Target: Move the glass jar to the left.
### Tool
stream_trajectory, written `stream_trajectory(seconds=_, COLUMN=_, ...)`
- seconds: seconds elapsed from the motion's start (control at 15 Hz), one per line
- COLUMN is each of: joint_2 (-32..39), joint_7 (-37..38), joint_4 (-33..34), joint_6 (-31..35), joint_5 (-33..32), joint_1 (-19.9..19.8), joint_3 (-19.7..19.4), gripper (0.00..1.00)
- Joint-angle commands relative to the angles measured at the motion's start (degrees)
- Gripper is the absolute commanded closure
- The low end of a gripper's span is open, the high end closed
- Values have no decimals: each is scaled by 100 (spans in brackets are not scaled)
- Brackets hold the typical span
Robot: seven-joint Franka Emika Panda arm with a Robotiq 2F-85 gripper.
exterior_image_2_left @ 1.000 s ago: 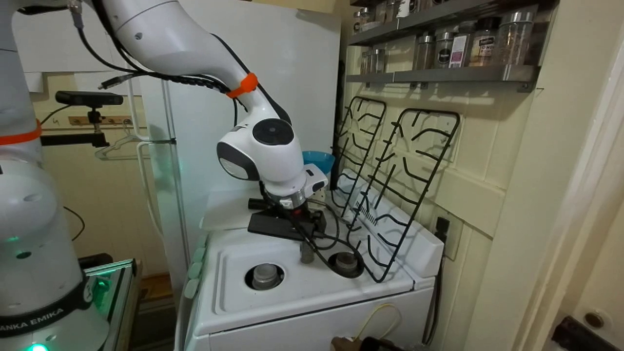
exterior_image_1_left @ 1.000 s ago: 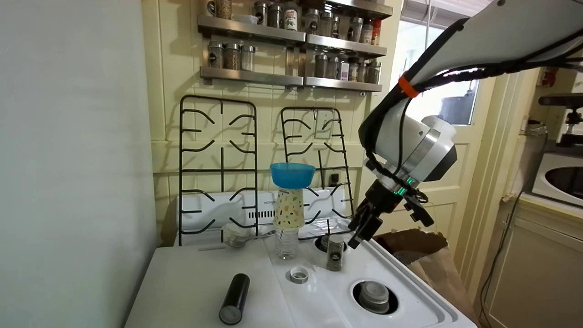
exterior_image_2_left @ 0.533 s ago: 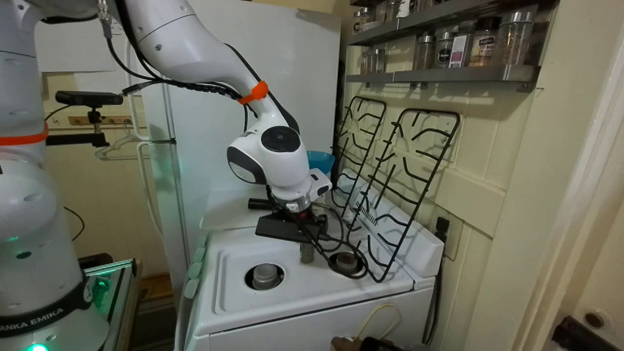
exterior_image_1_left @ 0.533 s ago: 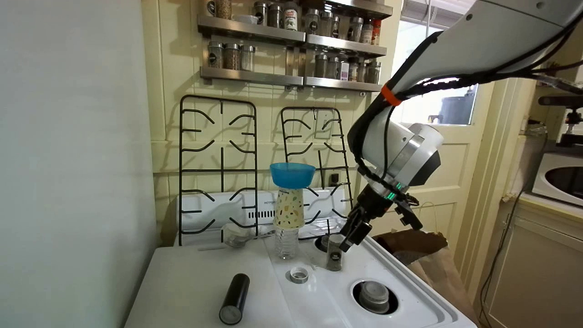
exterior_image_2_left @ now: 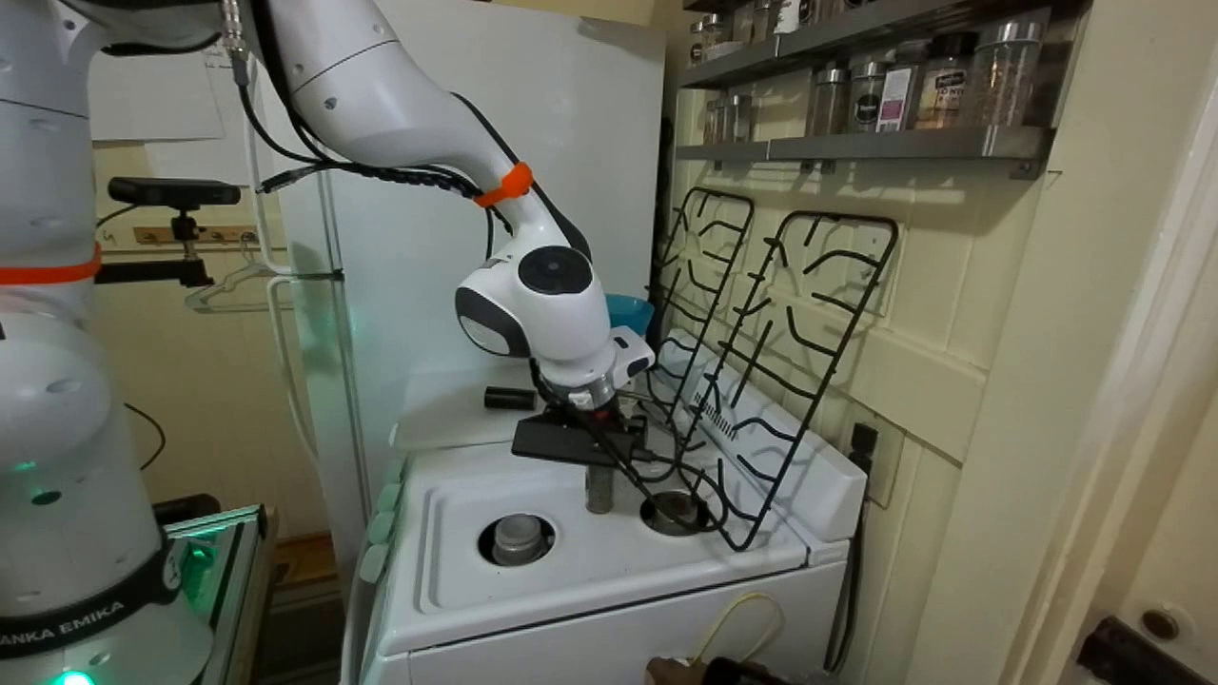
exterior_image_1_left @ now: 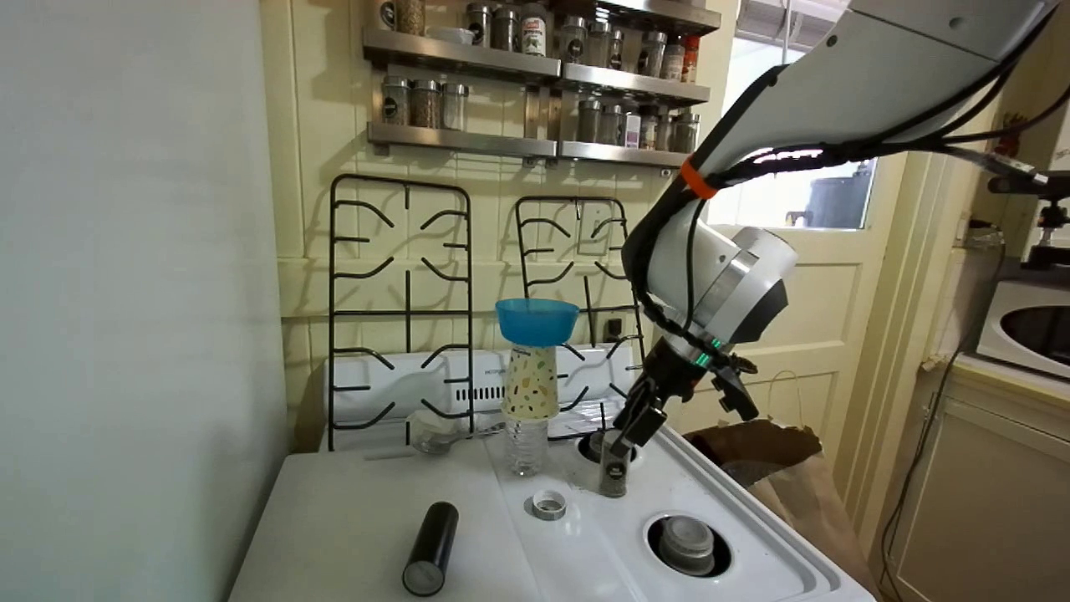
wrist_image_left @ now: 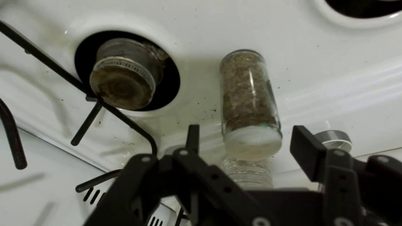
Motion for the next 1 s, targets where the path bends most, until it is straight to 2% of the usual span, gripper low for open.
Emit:
stream_trajectory(seconds=0.0, joint_2=135, joint_7=-294, joint_4=74, joint_6=229, joint_5=331, joint_1=8, joint_3=78, gripper=48)
stream_trajectory(seconds=0.07, joint_2=143, joint_7=-305, joint_4=80, joint_6=233, joint_5=341, joint_1=7, joint_3=83, gripper=51)
stream_trajectory(seconds=0.27, joint_2=125, joint_7=-319, joint_4=76, joint_6=263, joint_5=341, joint_1=12, joint_3=99, gripper=75)
stream_trajectory(seconds=0.33, joint_2=91, joint_7=-304, joint_4=69, joint_6=294, joint_5=311, joint_1=19, joint_3=98, gripper=78)
stream_trajectory(seconds=0.53, joint_2=-87, joint_7=-46, joint_4=-75, joint_6=319, joint_5=-10, joint_1=36, joint_3=33, gripper=78)
stream_trajectory(seconds=0.8, joint_2=-893, joint_7=373, joint_4=-619, joint_6=-178, joint_5=-1301, joint_1=3, joint_3=-217, gripper=78)
stream_trajectory(seconds=0.93, joint_2=-1488, joint_7=345, joint_4=-913, joint_6=-522, joint_5=-1943, joint_1=-72, joint_3=-321, gripper=78)
